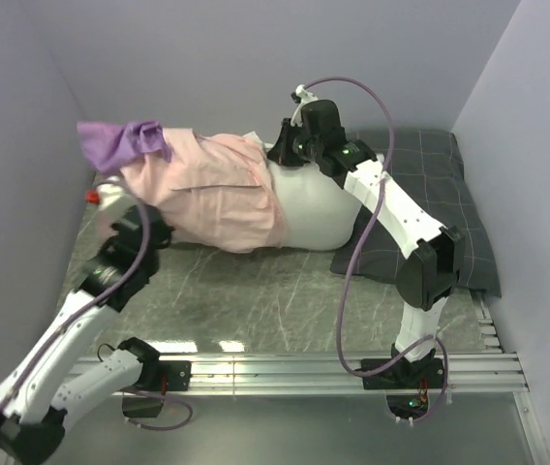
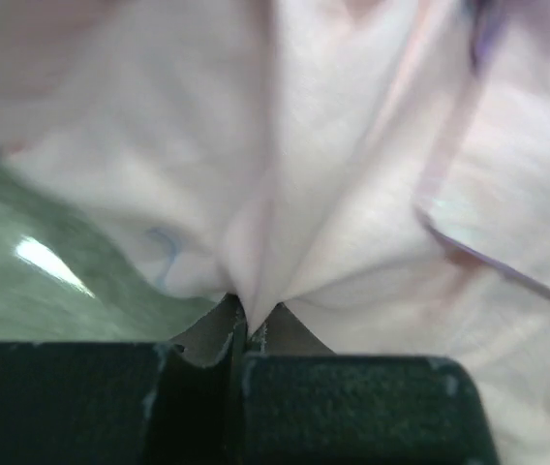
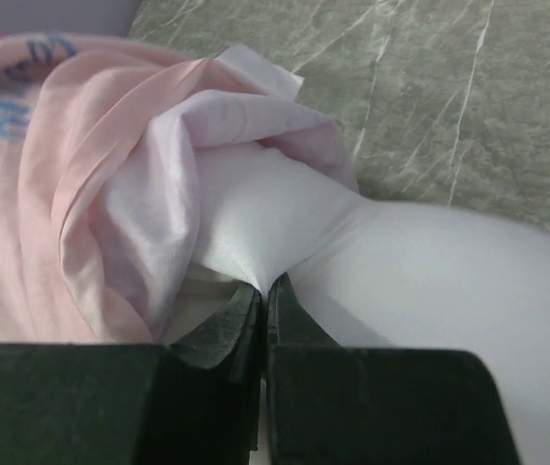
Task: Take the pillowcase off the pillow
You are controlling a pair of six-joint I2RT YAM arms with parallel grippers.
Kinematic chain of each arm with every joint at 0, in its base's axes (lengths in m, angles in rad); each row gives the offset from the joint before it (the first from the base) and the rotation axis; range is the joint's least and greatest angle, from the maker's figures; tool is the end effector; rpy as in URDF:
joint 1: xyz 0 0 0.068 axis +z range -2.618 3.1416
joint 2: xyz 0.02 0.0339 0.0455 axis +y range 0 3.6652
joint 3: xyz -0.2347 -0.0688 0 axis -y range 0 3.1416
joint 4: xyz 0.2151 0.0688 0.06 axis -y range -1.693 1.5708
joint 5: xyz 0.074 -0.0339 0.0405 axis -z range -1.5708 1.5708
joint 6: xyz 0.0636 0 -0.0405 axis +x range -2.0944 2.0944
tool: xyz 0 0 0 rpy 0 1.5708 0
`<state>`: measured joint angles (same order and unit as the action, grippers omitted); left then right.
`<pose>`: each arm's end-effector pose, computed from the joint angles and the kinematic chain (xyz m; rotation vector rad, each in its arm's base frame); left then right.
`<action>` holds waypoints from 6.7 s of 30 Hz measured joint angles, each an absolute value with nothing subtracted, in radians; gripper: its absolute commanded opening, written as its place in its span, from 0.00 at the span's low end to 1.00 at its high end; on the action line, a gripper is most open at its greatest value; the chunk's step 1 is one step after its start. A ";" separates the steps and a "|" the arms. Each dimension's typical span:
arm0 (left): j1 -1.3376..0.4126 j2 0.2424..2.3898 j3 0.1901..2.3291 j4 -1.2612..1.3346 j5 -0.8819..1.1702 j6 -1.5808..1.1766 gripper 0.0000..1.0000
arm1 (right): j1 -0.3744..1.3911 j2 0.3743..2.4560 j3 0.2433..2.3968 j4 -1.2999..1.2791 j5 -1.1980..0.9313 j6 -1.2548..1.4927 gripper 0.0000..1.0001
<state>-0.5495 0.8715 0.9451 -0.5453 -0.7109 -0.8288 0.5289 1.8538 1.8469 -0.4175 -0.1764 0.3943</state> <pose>0.1819 -0.0627 0.3132 -0.6847 1.8014 -0.1935 0.3618 0.2244 0.3411 -0.2569 2.0560 0.7585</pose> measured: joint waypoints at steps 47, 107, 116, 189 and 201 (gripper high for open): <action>-0.008 0.912 0.797 -0.336 -0.246 -0.696 0.00 | 0.689 1.412 1.367 -0.350 0.157 0.193 0.84; 0.111 0.943 0.771 -0.260 -0.055 -0.807 0.01 | 0.615 1.621 1.676 -0.630 0.091 0.321 0.00; 0.387 1.003 0.628 -0.224 0.390 -0.833 0.01 | 0.451 1.483 1.498 -0.606 -0.121 0.374 0.00; -0.090 0.993 1.034 -0.401 -0.214 -0.622 0.01 | 0.957 1.749 1.962 -0.799 0.441 0.120 0.00; 0.265 0.996 1.034 -0.394 0.155 -0.635 0.24 | 0.918 1.472 1.851 -0.775 0.148 0.163 0.00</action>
